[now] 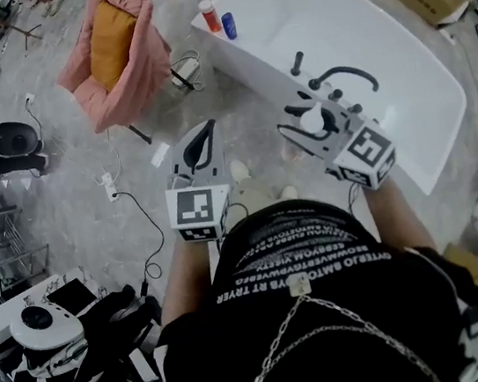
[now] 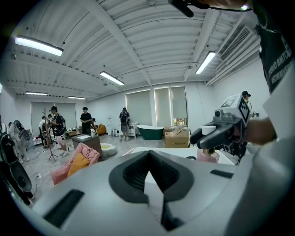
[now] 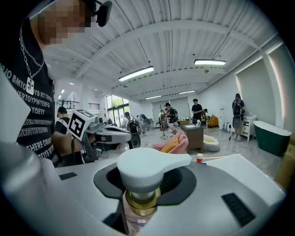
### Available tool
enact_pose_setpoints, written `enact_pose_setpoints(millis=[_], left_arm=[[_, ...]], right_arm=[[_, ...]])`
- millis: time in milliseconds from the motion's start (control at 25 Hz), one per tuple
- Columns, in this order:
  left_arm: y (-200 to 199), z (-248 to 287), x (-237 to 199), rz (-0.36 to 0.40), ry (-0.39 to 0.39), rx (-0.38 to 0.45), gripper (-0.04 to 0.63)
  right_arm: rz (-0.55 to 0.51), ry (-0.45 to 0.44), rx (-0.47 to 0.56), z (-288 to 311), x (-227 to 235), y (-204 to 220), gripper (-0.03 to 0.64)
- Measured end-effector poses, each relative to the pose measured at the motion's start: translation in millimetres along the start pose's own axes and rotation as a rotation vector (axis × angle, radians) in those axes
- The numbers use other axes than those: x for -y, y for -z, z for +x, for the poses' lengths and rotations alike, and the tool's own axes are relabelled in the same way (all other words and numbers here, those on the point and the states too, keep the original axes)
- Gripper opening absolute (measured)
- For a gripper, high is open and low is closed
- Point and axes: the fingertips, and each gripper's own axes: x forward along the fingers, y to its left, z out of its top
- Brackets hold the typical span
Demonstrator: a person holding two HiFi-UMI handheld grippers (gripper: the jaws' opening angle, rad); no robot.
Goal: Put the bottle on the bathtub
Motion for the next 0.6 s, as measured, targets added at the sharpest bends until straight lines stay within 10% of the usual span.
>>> enact_pose_setpoints(millis=[600], left_arm=[[-18,78,-89,0.016,0.103,0.006,-0.003]], right_arm=[[0.005,0.100,-0.033,78,69,-26,0.130]])
